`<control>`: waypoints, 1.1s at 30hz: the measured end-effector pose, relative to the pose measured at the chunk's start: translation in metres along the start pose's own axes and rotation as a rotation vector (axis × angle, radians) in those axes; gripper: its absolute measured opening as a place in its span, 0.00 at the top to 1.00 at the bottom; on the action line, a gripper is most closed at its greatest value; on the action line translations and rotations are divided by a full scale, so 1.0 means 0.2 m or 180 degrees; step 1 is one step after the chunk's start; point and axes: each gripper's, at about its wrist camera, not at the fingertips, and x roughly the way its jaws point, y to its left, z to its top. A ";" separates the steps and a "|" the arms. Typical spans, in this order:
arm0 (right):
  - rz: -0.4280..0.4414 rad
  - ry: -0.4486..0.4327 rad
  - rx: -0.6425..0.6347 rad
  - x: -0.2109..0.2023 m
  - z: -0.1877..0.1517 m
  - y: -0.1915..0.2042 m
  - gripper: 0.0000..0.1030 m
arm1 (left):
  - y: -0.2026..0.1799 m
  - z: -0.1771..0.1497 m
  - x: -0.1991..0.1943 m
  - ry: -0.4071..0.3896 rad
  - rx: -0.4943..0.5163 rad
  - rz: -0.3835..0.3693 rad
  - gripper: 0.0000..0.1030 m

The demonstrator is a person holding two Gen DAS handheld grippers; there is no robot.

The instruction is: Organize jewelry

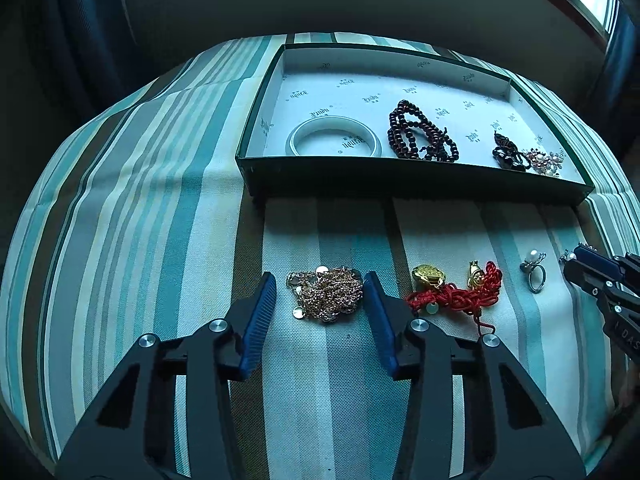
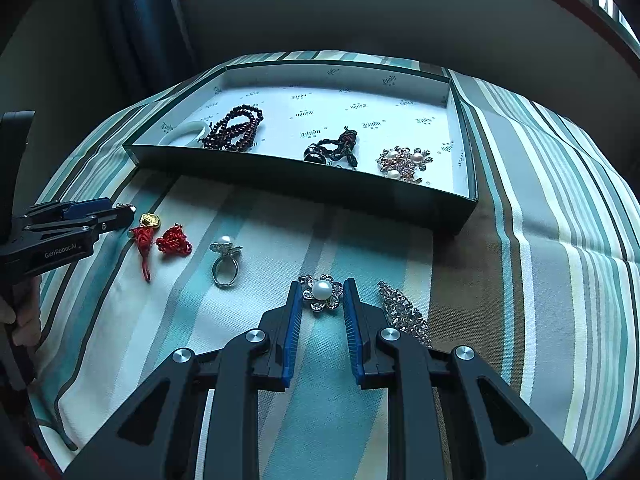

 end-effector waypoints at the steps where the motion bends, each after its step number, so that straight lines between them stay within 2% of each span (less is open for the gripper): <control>1: 0.0003 -0.0002 0.0003 0.00 0.00 0.00 0.79 | -0.01 0.00 0.00 0.0000 0.0029 -0.0016 0.66; 7: 0.0013 -0.0013 0.0017 0.00 0.00 -0.01 0.79 | -0.03 -0.02 -0.02 0.0005 0.0096 -0.0080 0.82; 19: 0.0032 -0.0034 0.0080 0.00 0.01 -0.01 0.79 | -0.01 -0.03 -0.05 -0.0033 0.0044 -0.0102 0.86; 33: 0.0075 -0.0152 0.0101 -0.07 0.03 0.00 0.79 | -0.01 0.00 -0.17 -0.0213 0.0020 -0.0085 0.86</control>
